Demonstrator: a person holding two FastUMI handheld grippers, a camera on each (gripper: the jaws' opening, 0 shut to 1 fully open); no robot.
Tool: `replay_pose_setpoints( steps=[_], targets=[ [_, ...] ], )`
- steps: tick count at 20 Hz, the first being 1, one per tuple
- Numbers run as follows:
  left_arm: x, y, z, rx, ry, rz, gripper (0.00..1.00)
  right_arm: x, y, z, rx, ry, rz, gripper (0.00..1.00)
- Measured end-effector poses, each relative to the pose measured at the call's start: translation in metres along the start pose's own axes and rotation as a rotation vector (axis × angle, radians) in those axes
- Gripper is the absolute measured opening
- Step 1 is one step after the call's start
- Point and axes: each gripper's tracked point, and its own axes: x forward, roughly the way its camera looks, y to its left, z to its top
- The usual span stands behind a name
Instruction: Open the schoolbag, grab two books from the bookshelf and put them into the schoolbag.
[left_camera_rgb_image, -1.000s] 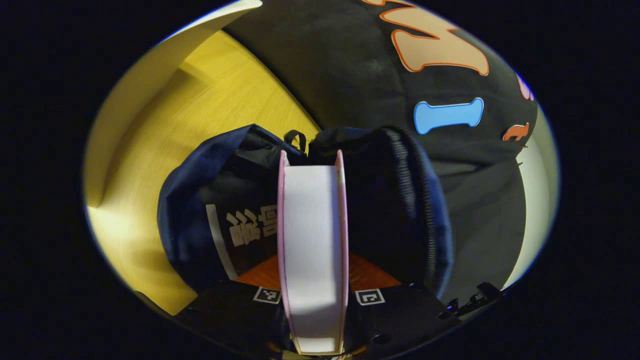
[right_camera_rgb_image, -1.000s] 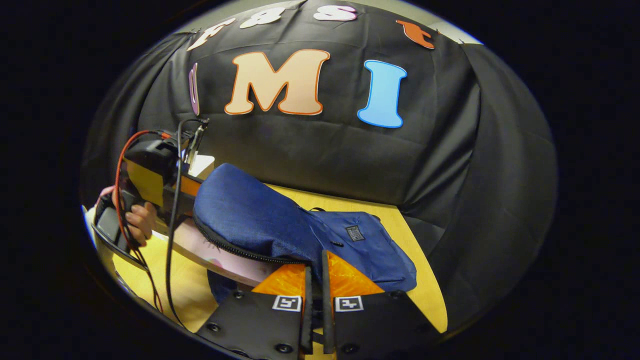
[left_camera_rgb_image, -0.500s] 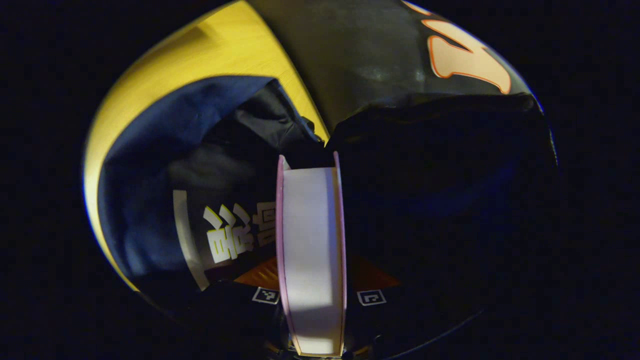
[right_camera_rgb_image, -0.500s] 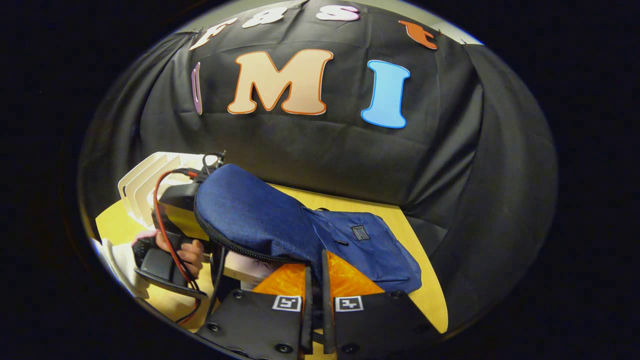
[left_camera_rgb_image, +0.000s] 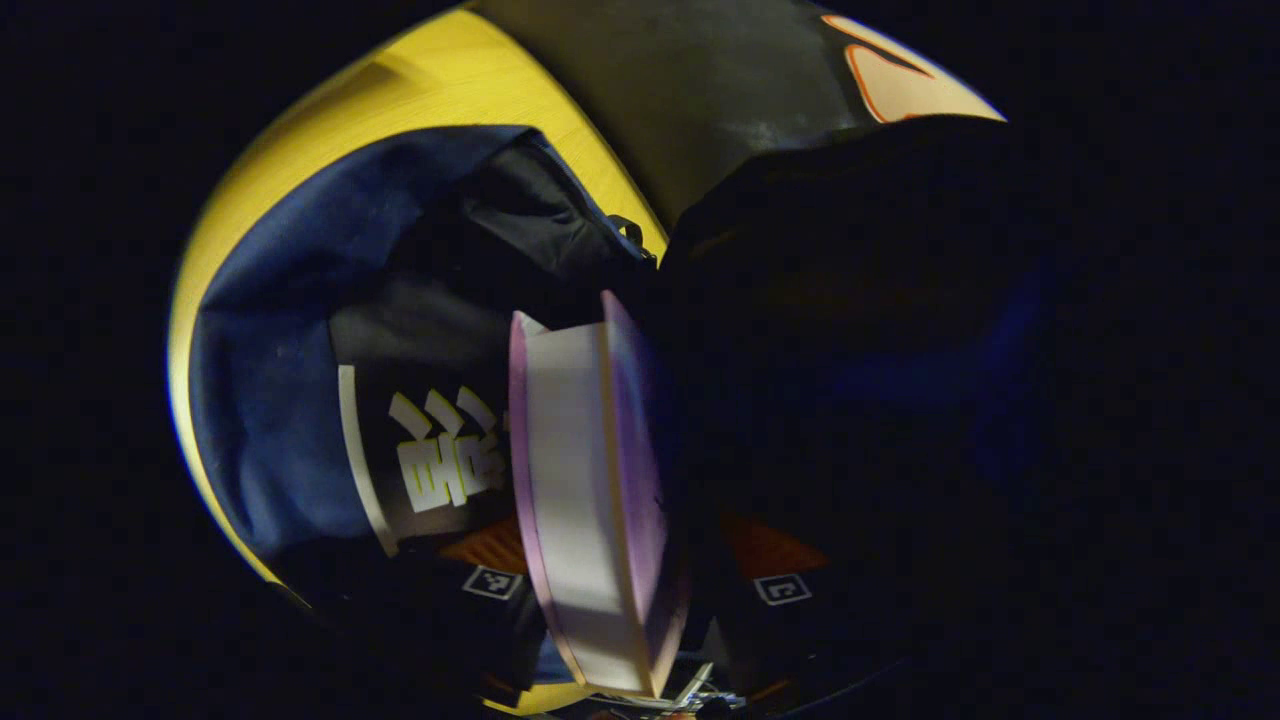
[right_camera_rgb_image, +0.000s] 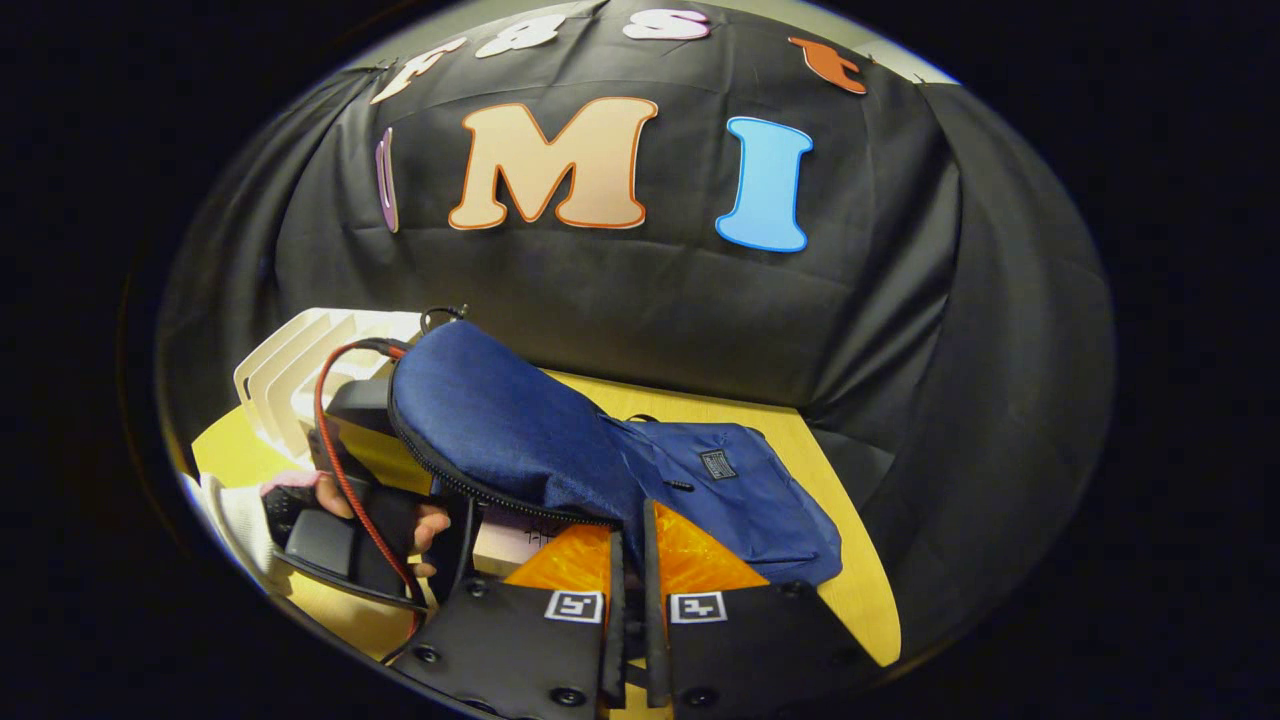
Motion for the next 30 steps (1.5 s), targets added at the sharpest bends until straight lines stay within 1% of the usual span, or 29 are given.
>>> replay_pose_setpoints(
  steps=[1,2,3,4,5,6,7,8,9,11,13,15,17,19,21,25,27,30],
  targets=[
    [-0.01,0.001,-0.003,0.027,0.004,0.02,0.75,0.001,0.0,0.0,-0.005,0.0,0.004,0.13],
    [-0.018,0.005,-0.004,0.064,0.008,0.046,0.8,0.0,0.0,-0.003,-0.008,0.004,0.004,0.11],
    [-0.028,0.009,-0.005,0.104,0.013,0.082,0.9,0.002,0.001,-0.005,-0.004,0.007,0.015,0.11],
    [-0.038,0.015,-0.009,0.148,0.022,0.123,0.95,0.0,0.003,-0.008,-0.004,0.014,0.019,0.18],
    [-0.049,0.021,-0.01,0.186,0.021,0.161,0.95,0.0,0.004,-0.009,-0.003,0.017,0.026,0.08],
    [-0.06,0.028,-0.011,0.215,0.012,0.201,0.95,-0.001,0.008,-0.012,0.001,0.023,0.038,0.13],
    [-0.075,0.034,-0.012,0.235,0.015,0.234,0.9,-0.001,0.011,-0.014,0.001,0.031,0.046,0.14],
    [-0.09,0.039,-0.015,0.251,0.011,0.261,0.95,-0.001,0.013,-0.018,-0.004,0.034,0.051,0.14],
    [-0.103,0.044,-0.015,0.259,0.0,0.285,0.96,-0.002,0.016,-0.02,-0.009,0.037,0.059,0.19],
    [-0.13,0.054,-0.016,0.269,-0.023,0.332,0.95,-0.006,0.021,-0.028,-0.021,0.05,0.072,0.22],
    [-0.157,0.064,-0.017,0.27,-0.053,0.375,0.96,-0.007,0.025,-0.039,-0.027,0.076,0.081,0.31],
    [-0.179,0.07,-0.013,0.271,-0.083,0.409,0.95,-0.01,0.031,-0.052,-0.039,0.102,0.087,0.31],
    [-0.197,0.069,-0.01,0.268,-0.114,0.424,0.96,-0.014,0.038,-0.066,-0.049,0.134,0.095,0.39],
    [-0.214,0.068,-0.007,0.257,-0.149,0.435,0.96,-0.022,0.041,-0.082,-0.068,0.165,0.097,0.53],
    [-0.228,0.065,-0.001,0.25,-0.191,0.449,0.95,-0.026,0.045,-0.089,-0.093,0.171,0.112,0.67],
    [-0.253,0.044,0.012,0.266,-0.27,0.451,0.96,-0.046,0.049,-0.091,-0.115,0.178,0.13,0.78],
    [-0.268,0.032,0.018,0.295,-0.306,0.464,0.96,-0.056,0.055,-0.093,-0.089,0.18,0.156,0.83],
    [-0.292,0.02,0.029,0.347,-0.369,0.508,0.96,-0.075,0.05,-0.067,-0.057,0.126,0.157,0.9]
  ],
)
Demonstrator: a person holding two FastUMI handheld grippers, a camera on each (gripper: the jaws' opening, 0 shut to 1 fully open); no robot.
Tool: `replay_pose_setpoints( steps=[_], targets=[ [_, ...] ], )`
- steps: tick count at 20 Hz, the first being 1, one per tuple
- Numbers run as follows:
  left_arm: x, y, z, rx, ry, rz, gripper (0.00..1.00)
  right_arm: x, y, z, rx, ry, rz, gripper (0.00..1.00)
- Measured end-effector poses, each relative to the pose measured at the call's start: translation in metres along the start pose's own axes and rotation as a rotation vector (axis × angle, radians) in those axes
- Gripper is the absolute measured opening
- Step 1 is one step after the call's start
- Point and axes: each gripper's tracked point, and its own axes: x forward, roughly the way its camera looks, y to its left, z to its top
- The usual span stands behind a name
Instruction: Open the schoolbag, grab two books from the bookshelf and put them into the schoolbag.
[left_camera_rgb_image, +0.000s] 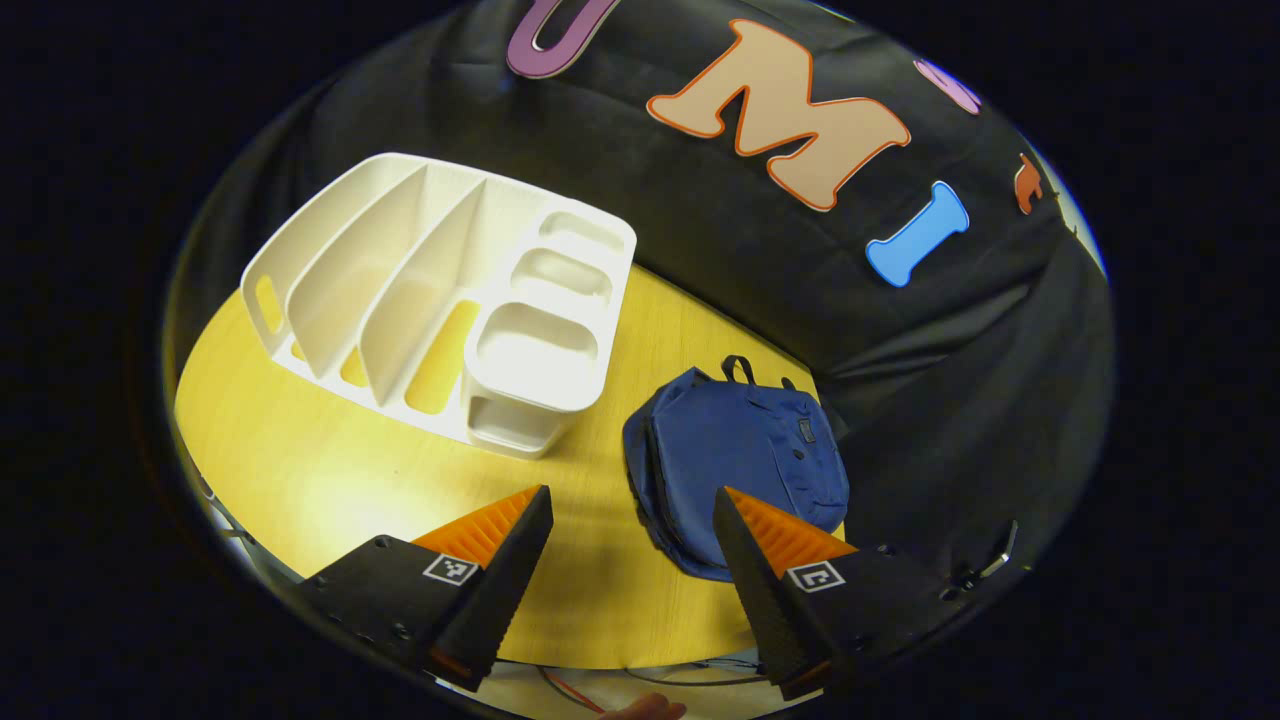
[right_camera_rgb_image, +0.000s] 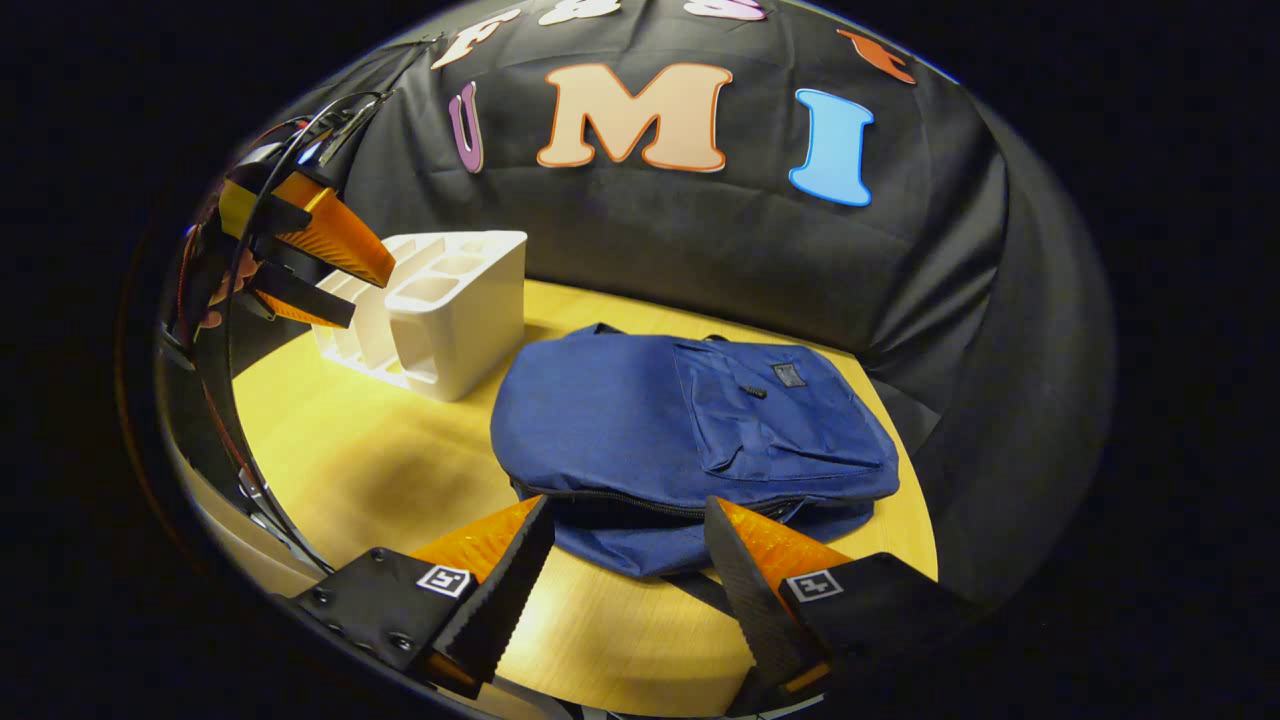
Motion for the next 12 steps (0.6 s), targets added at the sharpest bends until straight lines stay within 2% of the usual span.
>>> replay_pose_setpoints(
  steps=[2,4,5,6,9,10,12],
  targets=[
    [-0.015,0.006,0.022,0.043,-0.079,0.052,0.96,-0.012,-0.004,0.026,0.013,-0.061,-0.013,0.9],
    [-0.032,0.015,0.041,0.135,-0.155,0.12,0.95,-0.02,-0.009,0.059,0.035,-0.139,-0.031,0.9],
    [-0.041,0.019,0.052,0.184,-0.186,0.155,0.95,-0.023,-0.011,0.077,0.049,-0.175,-0.032,1.0],
    [-0.053,0.018,0.061,0.227,-0.216,0.18,0.95,-0.024,-0.011,0.093,0.061,-0.21,-0.031,0.9],
    [-0.073,0.01,0.085,0.312,-0.287,0.222,0.95,-0.024,-0.01,0.142,0.091,-0.316,-0.02,0.9],
    [-0.081,0.007,0.088,0.326,-0.306,0.23,0.95,-0.026,-0.008,0.154,0.098,-0.348,-0.014,1.0],
    [-0.094,0.002,0.095,0.351,-0.34,0.235,0.95,-0.032,0.0,0.177,0.111,-0.411,0.001,0.98]
  ],
)
